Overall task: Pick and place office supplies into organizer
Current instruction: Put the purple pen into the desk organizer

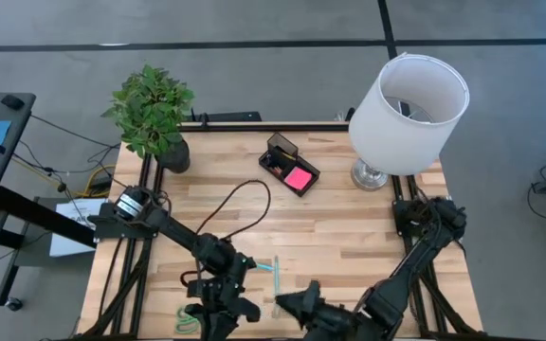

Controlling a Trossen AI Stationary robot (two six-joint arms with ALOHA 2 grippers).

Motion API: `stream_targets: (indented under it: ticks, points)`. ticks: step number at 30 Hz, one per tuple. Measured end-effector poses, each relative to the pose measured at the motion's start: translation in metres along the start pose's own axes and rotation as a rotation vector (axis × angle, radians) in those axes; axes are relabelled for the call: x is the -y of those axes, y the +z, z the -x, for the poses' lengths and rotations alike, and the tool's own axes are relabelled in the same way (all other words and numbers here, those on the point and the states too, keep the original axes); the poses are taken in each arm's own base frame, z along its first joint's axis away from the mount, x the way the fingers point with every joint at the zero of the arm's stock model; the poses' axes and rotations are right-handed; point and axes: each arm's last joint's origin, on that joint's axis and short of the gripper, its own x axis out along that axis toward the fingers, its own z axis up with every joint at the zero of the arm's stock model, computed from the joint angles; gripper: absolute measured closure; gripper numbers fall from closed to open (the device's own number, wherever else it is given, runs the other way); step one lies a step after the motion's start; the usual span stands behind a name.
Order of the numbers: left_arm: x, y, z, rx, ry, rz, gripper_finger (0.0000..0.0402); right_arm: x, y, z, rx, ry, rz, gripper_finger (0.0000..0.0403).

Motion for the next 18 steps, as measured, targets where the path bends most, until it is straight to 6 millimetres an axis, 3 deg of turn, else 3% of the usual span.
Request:
stream_targets:
  ticks: [3,7,10,14,18]
  points:
    - [0.000,0.000,0.000,-0.001,0.007,-0.003,0.0372,0.010,-0.011,0.014,-0.073,-0.031,-0.062,0.0324]
    - [-0.001,-0.001,0.000,-0.004,0.027,-0.042,0.0372,0.032,-0.019,0.023,-0.022,0.073,-0.229,0.0324]
    - [-0.001,-0.004,0.000,-0.021,0.040,-0.081,0.0372,0.044,-0.019,0.002,0.073,0.166,-0.234,0.0324]
    - [-0.002,-0.008,-0.001,-0.037,0.074,-0.070,0.0372,0.052,-0.029,-0.041,0.143,0.239,-0.172,0.0324]
    - [0.000,-0.007,-0.003,-0.026,0.052,-0.037,0.0372,0.064,-0.040,-0.065,0.235,0.345,-0.234,0.0324]
